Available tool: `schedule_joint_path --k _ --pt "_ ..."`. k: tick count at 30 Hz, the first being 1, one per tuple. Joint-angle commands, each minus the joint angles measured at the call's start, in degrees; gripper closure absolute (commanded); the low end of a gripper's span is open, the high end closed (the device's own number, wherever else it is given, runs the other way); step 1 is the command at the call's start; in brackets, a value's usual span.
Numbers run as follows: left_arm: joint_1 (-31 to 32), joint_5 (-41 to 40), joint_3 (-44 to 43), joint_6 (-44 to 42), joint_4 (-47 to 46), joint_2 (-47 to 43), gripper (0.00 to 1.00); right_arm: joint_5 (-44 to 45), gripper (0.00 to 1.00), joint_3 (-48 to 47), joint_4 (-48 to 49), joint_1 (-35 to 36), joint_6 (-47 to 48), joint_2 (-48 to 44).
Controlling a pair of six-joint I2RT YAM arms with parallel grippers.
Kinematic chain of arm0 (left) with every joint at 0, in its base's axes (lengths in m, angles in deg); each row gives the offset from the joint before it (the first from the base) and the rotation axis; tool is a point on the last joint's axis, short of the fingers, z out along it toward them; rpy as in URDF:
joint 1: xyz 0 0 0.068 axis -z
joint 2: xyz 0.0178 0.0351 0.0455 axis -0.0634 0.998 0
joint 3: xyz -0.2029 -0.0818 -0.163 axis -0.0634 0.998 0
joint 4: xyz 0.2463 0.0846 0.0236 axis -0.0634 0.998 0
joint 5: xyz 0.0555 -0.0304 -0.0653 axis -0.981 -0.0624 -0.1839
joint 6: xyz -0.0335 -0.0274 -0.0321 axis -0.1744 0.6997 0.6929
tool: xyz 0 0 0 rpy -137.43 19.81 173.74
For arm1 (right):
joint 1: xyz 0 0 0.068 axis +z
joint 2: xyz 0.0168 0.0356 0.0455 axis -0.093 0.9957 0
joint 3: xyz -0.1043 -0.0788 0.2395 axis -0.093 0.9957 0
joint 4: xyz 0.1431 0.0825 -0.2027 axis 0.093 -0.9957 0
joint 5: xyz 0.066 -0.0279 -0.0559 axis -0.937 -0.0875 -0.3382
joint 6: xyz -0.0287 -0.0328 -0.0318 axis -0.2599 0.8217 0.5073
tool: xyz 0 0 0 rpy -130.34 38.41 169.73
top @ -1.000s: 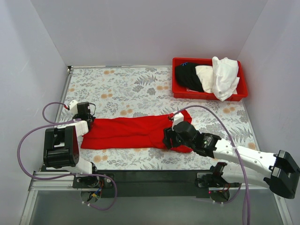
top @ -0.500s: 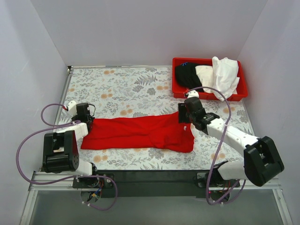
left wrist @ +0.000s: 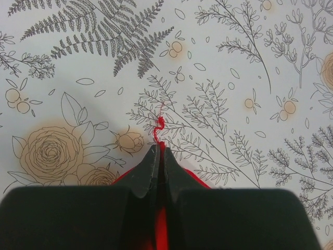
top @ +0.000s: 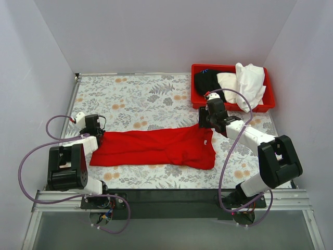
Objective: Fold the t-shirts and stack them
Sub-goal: Fold the tshirt
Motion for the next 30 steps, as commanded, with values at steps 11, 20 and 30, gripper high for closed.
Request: schedule_joint_path --k 11,20,30 --pt "0.0 -1.4 -2.9 -0.4 -0.7 2.3 1.0 -4.7 0.57 0.5 3.3 -1.6 0.5 3.6" --pt "-0.3 -1.6 -4.4 -0.8 -0.7 3.4 1.0 -6.7 0.85 1.1 3.4 -2.7 0.8 6.2" --pt "-1.8 -1.5 -6.3 -1.0 -0.8 4.7 1.0 -7.2 0.99 -1.5 3.3 -5.7 2.3 8.0"
